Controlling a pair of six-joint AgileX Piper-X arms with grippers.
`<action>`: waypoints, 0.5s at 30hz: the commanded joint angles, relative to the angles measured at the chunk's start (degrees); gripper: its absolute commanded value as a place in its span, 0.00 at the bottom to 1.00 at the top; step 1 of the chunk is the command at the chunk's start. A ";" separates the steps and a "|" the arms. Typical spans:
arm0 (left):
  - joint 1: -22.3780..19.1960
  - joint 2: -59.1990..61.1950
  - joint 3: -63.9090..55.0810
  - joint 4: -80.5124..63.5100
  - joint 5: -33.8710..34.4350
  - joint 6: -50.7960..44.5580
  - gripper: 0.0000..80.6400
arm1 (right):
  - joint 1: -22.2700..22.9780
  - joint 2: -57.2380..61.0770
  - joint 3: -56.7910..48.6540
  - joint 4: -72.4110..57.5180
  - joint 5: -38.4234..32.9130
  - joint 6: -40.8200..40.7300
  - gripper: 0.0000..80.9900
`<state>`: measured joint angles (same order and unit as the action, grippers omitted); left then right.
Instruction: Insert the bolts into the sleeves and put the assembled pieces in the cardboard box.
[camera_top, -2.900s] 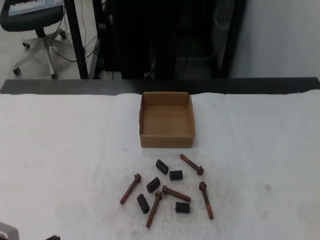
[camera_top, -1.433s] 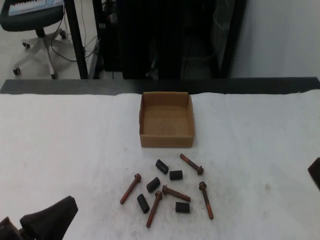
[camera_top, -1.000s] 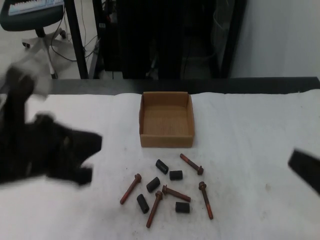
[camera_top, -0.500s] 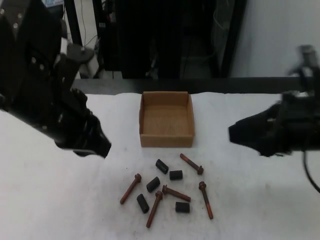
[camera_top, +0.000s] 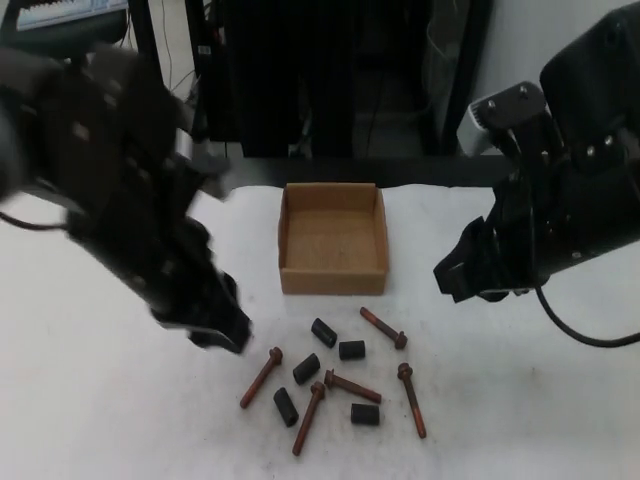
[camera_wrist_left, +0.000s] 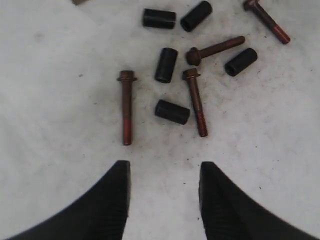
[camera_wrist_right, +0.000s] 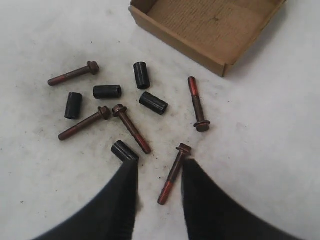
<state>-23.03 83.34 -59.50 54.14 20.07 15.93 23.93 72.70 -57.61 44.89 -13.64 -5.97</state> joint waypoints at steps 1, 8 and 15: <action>-3.16 3.54 -0.36 -3.51 1.41 0.12 0.51 | 0.08 -0.24 -1.77 2.45 1.39 0.47 0.36; -5.43 9.00 -0.46 -7.80 -7.12 1.66 0.51 | -0.05 -0.63 -2.31 5.91 1.55 0.37 0.36; -5.43 11.09 -0.46 -11.58 -11.56 1.64 0.51 | -0.05 -0.63 -2.31 6.30 1.55 -1.45 0.36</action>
<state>-28.15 94.12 -59.50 44.72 9.58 17.11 23.93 72.70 -59.24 50.68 -11.92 -6.60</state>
